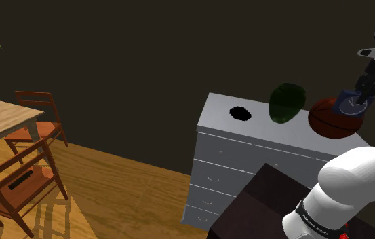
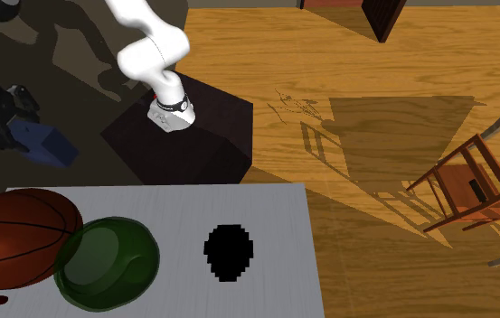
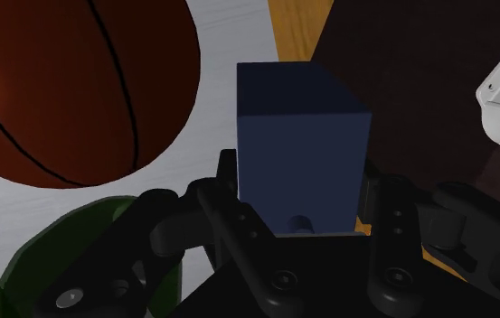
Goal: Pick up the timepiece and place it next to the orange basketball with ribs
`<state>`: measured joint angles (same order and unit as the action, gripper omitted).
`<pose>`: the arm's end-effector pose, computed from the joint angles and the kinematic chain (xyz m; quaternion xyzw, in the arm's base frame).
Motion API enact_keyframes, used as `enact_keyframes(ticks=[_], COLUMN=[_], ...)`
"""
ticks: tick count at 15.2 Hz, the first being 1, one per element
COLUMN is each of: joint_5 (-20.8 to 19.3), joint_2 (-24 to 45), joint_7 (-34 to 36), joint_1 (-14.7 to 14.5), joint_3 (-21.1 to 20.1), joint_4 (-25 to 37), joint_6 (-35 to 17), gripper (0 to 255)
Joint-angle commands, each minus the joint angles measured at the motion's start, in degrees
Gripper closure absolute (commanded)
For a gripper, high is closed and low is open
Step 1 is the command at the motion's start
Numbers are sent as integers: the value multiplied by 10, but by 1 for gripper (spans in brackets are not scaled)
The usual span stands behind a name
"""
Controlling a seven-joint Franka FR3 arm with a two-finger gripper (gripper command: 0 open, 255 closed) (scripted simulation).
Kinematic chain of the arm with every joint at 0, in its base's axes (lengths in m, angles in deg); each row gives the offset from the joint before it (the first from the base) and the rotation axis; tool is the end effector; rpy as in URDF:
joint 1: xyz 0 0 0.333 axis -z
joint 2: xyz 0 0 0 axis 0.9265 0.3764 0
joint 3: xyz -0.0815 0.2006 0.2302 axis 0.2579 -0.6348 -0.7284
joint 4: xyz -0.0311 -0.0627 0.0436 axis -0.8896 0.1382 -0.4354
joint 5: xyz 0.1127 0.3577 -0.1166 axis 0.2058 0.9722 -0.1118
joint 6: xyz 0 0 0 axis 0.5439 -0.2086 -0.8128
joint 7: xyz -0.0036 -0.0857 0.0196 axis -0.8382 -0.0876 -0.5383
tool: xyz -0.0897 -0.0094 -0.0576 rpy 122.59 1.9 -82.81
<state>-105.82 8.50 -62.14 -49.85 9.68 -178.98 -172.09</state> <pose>0.0592 -0.4472 0.5707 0.9854 0.1701 0.0062 0.0013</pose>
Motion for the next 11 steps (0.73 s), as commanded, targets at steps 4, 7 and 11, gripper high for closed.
enact_keyframes(ticks=[4,7,11], joint_5=[-11,-16,-24], joint_2=[-7,-8,-7], joint_7=[5,7,9], joint_1=[5,6,7], joint_3=[11,19,31], joint_4=[-41,-63,-90], joint_6=[-37,-58,-88], gripper=[255,255,255])
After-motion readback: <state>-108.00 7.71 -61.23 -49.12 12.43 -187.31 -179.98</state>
